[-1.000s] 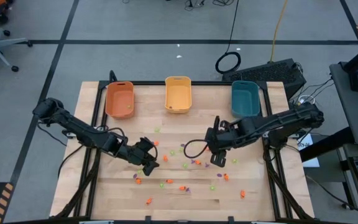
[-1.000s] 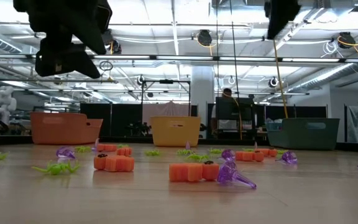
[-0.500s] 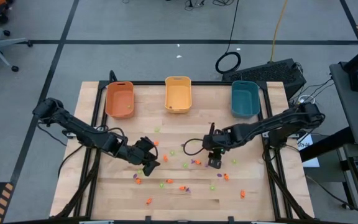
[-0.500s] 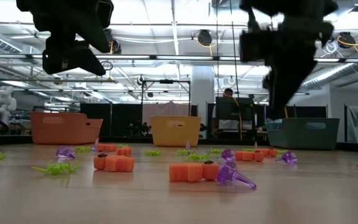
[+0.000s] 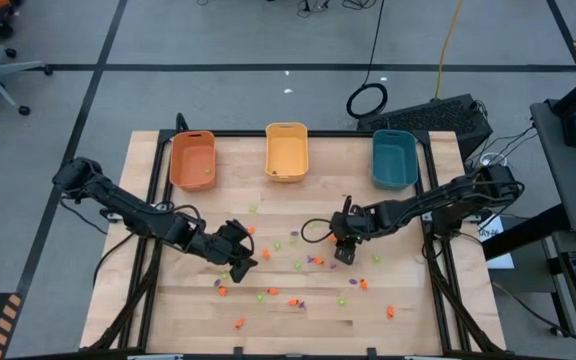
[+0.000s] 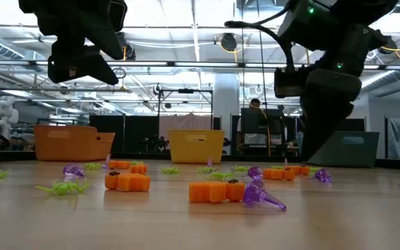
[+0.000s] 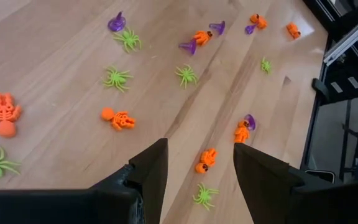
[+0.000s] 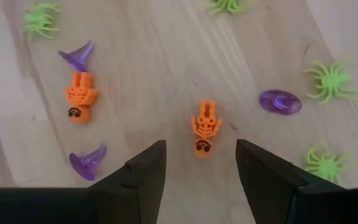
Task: Sort Halloween decoration
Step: Put the orange skeleton toy into the blue bin
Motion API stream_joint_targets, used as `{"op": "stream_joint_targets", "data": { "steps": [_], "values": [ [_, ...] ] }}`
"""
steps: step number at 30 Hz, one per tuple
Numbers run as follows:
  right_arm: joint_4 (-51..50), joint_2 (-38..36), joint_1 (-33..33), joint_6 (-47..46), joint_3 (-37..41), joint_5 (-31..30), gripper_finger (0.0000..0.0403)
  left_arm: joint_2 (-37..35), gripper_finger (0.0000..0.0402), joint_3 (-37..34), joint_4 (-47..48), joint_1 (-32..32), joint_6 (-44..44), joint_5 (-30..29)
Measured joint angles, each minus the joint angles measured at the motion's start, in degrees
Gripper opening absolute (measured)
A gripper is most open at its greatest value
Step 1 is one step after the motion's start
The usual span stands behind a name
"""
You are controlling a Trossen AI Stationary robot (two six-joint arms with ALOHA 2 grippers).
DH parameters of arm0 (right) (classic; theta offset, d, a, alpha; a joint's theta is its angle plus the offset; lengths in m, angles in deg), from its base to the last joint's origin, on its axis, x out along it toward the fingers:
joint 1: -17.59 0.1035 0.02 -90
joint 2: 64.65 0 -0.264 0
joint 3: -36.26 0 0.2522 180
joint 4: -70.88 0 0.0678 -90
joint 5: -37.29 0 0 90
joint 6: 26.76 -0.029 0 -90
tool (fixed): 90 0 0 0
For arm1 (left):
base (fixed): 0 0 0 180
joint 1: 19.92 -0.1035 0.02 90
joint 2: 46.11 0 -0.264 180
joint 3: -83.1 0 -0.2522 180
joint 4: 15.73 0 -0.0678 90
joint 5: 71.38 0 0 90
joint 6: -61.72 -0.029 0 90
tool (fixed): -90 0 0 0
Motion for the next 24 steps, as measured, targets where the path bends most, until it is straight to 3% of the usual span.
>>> {"op": "stream_joint_targets", "data": {
  "steps": [24],
  "values": [
    [6.7, 3.5, -0.3, -0.3, 2.6, -0.3, 0.0166, 0.0, 0.0187, 0.0, 0.2, 0.0, -1.5, 0.0]
  ]
}}
